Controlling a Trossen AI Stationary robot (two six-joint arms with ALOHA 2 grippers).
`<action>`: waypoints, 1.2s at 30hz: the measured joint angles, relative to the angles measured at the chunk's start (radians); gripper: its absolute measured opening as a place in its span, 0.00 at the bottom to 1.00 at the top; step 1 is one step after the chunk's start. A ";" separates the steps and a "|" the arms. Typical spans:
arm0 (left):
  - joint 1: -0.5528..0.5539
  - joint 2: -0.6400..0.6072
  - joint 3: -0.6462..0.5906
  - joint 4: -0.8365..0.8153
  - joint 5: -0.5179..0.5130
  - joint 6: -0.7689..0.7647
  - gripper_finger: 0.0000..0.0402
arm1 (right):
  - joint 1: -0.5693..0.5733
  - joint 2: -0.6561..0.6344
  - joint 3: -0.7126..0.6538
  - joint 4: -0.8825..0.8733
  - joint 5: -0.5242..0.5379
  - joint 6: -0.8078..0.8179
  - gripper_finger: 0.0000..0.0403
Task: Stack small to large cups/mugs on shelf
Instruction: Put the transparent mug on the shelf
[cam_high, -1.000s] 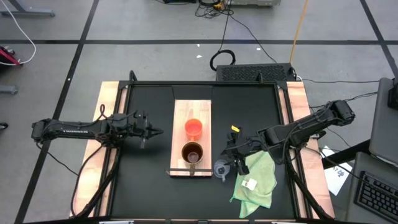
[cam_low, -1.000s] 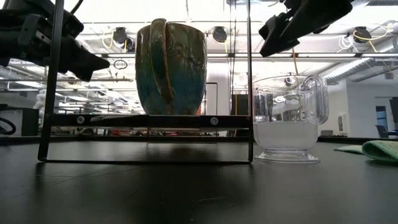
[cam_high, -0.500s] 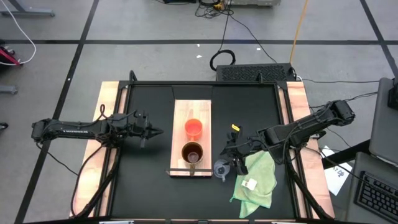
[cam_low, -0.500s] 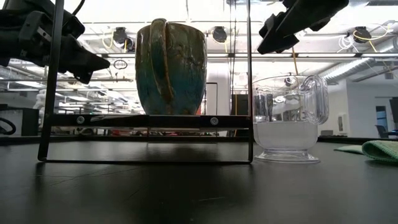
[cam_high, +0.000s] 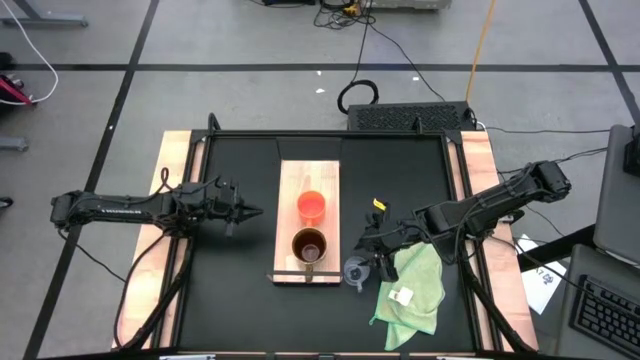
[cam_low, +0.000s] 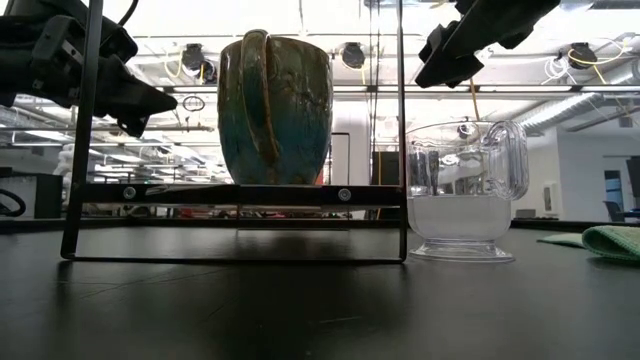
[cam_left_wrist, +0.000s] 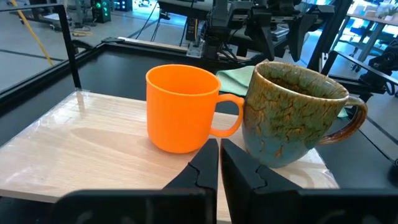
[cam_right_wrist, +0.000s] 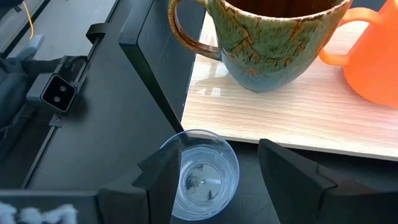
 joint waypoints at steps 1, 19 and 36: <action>0.000 0.000 0.000 0.000 0.000 0.000 0.05 | 0.000 0.000 0.000 0.000 0.000 0.001 0.51; 0.000 0.000 0.000 0.131 0.075 -0.026 0.05 | -0.017 0.000 0.000 -0.053 -0.015 0.035 0.51; 0.000 0.000 0.000 0.146 0.070 -0.006 0.05 | -0.164 0.074 0.009 -0.106 -0.101 -0.053 0.51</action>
